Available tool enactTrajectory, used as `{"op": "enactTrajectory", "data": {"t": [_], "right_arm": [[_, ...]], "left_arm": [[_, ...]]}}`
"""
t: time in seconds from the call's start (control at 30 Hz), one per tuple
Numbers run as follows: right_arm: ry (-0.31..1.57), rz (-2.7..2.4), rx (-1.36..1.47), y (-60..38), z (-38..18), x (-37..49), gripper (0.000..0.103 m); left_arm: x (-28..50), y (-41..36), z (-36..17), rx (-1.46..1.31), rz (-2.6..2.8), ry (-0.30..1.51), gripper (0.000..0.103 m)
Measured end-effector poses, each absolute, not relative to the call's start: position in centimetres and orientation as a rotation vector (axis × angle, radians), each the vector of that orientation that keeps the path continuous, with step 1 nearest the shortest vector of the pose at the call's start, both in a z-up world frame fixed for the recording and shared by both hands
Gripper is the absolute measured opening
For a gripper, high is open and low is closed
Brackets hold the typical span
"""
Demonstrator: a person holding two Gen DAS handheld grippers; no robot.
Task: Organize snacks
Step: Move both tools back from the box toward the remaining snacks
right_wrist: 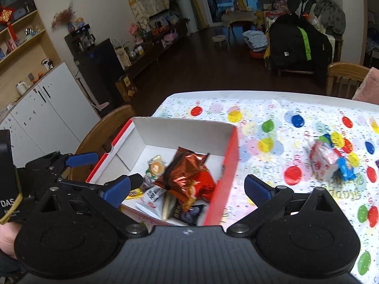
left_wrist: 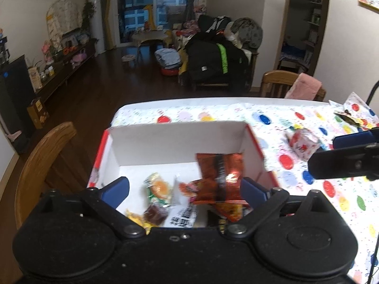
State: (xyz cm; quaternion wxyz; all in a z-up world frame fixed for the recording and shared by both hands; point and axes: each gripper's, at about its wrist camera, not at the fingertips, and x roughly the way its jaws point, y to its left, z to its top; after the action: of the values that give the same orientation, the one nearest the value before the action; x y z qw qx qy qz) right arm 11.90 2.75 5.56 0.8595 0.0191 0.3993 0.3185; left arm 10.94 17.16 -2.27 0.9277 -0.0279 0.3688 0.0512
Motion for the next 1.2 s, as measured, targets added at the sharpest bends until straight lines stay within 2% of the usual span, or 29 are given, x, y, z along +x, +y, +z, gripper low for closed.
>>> {"op": "enactTrajectory", "data": {"t": [0.53,1.2], "right_arm": [[0.815,0.583,0.082,-11.1,3.4,13.5,0.103],[0.893,0.404,0.186,-25.8,-2.5,22.3,0.103]], "left_arm": [[13.9,7.2,-1.1,-0.079,0.034,0.689,0.103],[23.1,-3.8,-3.4,-0.134,0.066,0.747,0.103]]}}
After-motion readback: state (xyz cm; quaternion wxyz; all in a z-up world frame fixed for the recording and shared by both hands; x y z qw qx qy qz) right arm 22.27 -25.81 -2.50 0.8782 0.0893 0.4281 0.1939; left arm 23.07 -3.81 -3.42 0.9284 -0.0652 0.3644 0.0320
